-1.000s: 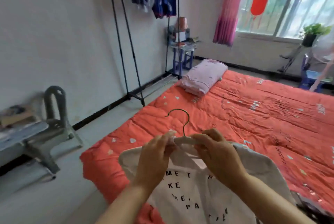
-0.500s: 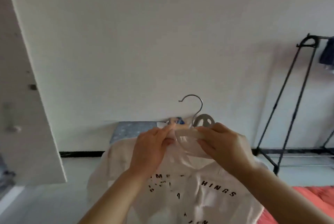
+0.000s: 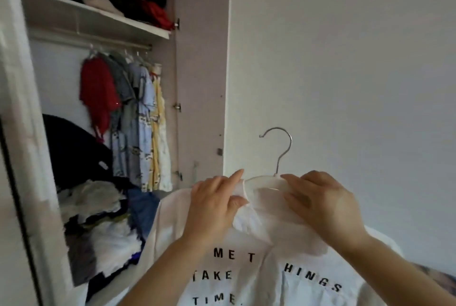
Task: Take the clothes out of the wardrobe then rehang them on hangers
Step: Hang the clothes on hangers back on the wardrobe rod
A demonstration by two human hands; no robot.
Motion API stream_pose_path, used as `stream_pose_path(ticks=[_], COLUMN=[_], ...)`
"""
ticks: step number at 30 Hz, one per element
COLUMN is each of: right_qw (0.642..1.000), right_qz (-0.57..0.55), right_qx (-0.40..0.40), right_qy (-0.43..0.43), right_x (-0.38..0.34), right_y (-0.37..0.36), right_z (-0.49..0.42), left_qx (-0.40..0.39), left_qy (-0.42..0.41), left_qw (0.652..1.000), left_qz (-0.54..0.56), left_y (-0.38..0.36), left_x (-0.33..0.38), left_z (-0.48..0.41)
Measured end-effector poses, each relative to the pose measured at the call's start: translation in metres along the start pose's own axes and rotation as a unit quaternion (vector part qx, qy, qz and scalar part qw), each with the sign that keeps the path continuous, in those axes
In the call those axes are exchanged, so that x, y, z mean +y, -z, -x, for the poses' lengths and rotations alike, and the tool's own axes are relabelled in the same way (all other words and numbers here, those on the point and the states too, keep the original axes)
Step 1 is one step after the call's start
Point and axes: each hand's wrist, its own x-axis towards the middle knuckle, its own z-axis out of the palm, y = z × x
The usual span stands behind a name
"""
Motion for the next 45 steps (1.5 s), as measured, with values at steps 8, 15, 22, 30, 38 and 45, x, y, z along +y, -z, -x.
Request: stream_pose_path(ticks=[8,15,22,30,38,45], right_qw=[0.994,0.99,0.981,0.954,0.925,0.906], right_qz=[-0.08,-0.097,-0.15,-0.218,-0.246,-0.266], right_qx=[0.025,0.003,0.003,0.015,0.033,0.044], right_qy=[0.075,0.106,0.126,0.205,0.286,0.325], right_x=[-0.034,-0.059,-0.076,-0.117,-0.188,-0.262], right_y=[-0.153,-0.276,-0.392,-0.534,-0.628,-0.678], right_z=[-0.087,-0.171,-0.251,-0.344,-0.455,-0.534], left_qx=[0.068,0.135,0.151,0.129,0.149,0.175], left_qy=[0.082,0.081,0.115,0.207,0.24,0.254], left_qw=[0.992,0.984,0.971,0.944,0.915,0.891], left_qz=[-0.069,-0.085,-0.148,-0.222,-0.287,-0.333], left_y=[-0.027,-0.051,-0.064,-0.058,-0.02,0.013], left_x=[-0.126,-0.26,-0.374,-0.502,-0.611,-0.706], left_z=[-0.032,-0.088,-0.148,-0.191,-0.236,-0.27])
